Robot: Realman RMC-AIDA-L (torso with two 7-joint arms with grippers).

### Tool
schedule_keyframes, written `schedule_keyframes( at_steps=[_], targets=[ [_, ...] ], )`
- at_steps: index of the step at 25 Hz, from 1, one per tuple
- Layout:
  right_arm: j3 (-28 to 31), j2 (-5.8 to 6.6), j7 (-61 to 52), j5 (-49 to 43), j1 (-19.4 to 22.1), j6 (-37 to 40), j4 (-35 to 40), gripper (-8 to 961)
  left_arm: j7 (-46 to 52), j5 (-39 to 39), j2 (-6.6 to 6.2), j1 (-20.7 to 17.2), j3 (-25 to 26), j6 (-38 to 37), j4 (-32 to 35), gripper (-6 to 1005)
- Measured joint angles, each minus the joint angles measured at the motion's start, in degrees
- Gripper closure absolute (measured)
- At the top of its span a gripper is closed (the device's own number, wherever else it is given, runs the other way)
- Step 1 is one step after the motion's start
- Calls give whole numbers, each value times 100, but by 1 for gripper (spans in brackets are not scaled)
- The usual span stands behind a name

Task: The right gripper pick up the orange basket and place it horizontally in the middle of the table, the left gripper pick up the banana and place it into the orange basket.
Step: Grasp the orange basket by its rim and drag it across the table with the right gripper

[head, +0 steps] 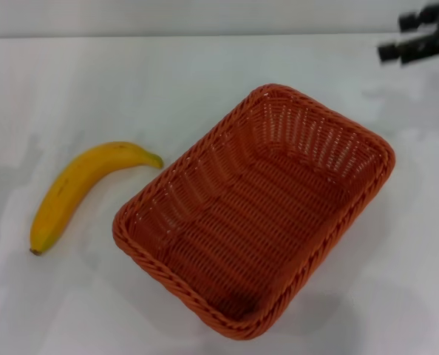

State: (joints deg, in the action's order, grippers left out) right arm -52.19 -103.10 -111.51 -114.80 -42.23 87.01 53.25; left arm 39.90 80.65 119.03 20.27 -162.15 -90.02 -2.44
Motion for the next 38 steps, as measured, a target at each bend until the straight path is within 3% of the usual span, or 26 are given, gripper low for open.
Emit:
schedule_keyframes(
  at_steps=[4,7,13,18,30,38],
  targets=[
    [-272,-112,-632,-991,-425,92,46,94,139,-74,-9,13,0,-7,-70,130],
    [-500,-271,-1026,-1801,-851,69,-47,94,377,-65,-10,-48,7,-73,-100,131],
    [-628,-853,-1298,-3025,-1375,-134,-259,93,598,-122,-16,-109,1,-168,-350,134],
    [-713,-1103,-1331,-3313,-1605,-265,-609,95,639,-209,-22,-138,-1,-193,-364,136],
    [-1390,-1196,-1559,-3352,-1829,-1094,-1196,107,615,-227,-20,-214,-1,-176,-448,142],
    [-1533,-1183,-1636,-3405,-1950,-1172,-1404,293,615,-227,-20,-219,-1,-166,-460,145]
  ],
)
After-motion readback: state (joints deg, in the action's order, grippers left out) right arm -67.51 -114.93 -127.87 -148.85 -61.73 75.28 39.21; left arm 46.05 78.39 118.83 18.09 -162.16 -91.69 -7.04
